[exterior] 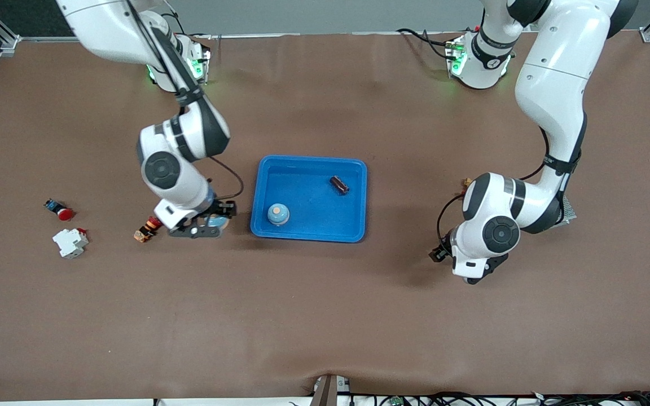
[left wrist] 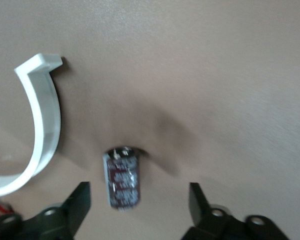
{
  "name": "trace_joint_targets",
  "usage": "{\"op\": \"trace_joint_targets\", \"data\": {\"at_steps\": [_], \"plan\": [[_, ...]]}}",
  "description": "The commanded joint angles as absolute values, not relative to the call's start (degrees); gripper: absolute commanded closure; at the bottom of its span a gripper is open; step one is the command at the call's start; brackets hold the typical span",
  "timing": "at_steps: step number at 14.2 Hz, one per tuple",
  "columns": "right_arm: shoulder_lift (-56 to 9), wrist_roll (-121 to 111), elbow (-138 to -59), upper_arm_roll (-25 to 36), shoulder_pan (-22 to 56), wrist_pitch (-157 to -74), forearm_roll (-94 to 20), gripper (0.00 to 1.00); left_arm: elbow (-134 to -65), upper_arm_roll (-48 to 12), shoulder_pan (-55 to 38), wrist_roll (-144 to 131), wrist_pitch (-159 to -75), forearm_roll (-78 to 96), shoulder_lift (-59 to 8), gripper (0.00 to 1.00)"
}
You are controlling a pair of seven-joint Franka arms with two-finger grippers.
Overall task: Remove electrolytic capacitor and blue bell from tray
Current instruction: 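Release the capacitor with the left gripper while the right gripper lowers the bell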
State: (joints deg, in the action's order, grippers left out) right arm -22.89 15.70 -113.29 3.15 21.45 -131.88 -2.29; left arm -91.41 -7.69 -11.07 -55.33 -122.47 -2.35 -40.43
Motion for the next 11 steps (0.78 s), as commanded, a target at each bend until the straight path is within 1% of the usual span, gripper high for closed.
{"op": "trace_joint_targets", "data": {"at_steps": [1, 4, 6, 9, 11], "plan": [[-22.2, 7.5, -115.8, 2.0, 15.7, -133.1, -2.5, 1.0, -91.8, -8.7, -13.4, -59.6, -118.9, -3.0, -36.3, 0.0], [-22.5, 2.5, -119.4, 2.0, 12.8, -137.6, -2.5, 1.0, -91.4, -12.4, -15.8, -67.2, -117.4, -3.0, -35.2, 0.0], [-23.8, 0.6, -119.6, 2.0, 11.3, -138.5, -2.5, 1.0, -91.1, -14.3, -18.6, -74.8, -117.5, -3.3, -35.4, 0.0], [-25.4, -2.8, -120.5, 2.1, 9.8, -141.3, -2.4, 1.0, -91.1, -14.4, -26.1, -82.2, -118.3, -3.2, -36.0, 0.0], [-27.2, -4.9, -120.8, 2.1, 8.4, -144.0, -2.4, 1.0, -91.3, -14.4, -28.8, -86.9, -121.1, -3.0, -37.3, 0.0]]}}
